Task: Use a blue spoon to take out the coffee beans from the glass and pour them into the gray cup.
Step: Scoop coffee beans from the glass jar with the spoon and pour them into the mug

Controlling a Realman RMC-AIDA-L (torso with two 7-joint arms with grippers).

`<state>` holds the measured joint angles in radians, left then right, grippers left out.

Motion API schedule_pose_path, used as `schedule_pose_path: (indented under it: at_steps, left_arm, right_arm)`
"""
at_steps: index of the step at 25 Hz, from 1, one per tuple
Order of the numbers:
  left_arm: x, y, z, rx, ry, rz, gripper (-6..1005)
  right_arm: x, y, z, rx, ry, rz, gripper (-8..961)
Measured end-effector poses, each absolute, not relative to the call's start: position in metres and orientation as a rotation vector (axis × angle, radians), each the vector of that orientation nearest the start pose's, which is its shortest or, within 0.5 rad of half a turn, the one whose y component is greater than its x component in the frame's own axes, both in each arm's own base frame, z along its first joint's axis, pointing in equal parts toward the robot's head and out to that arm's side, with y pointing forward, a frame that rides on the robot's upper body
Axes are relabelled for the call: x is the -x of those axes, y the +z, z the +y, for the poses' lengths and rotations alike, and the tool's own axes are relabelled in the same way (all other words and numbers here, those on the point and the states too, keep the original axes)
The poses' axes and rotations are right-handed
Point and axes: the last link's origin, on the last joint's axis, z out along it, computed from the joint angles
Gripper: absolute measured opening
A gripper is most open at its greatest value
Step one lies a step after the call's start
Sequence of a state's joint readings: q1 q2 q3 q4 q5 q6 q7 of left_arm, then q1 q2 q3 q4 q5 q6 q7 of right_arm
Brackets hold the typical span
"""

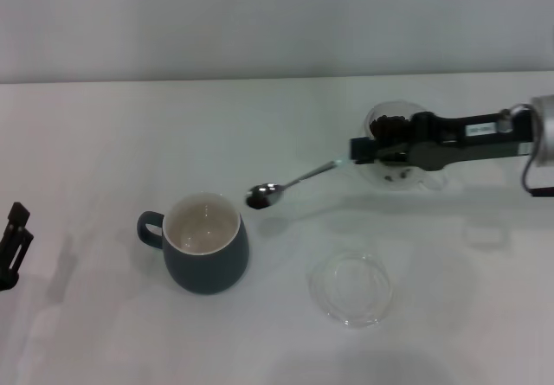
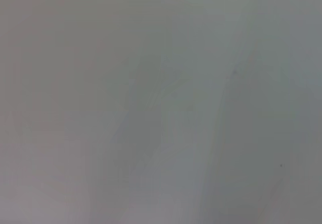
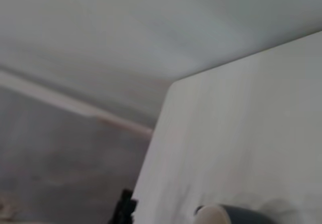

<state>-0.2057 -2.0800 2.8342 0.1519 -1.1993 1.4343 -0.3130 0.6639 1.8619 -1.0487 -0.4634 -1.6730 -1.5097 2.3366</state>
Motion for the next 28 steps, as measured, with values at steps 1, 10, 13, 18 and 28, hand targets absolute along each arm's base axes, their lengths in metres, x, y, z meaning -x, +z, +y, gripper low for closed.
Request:
schedule_pose_path:
  at_steps: [1,10,13,18,28]
  left_arm:
    - [0.355,-0.028,0.229,1.618,-0.842,-0.672,701]
    - [0.356,-0.029,0.226,1.622,-0.838,-0.678,700]
    - [0.357,-0.029,0.226,1.621,-0.837,-0.679,700]
    - [0.357,-0.028,0.226,1.616,-0.837,-0.679,700]
    - [0.357,-0.027,0.227,1.608,-0.837,-0.68,700]
  right_arm:
    - [-0.233,0.026,0.37,2.479,0.77,1.865,152]
    - [-0.206,-0.006,0.375,2.554,0.747,1.803,153]
    - [-0.203,-0.014,0.378,2.548,0.744,1.758,153]
    - [-0.203,-0.018,0.38,2.569,0.75,1.652,153]
    - [-0.2,-0.013,0.377,2.692,0.76,1.319,153]
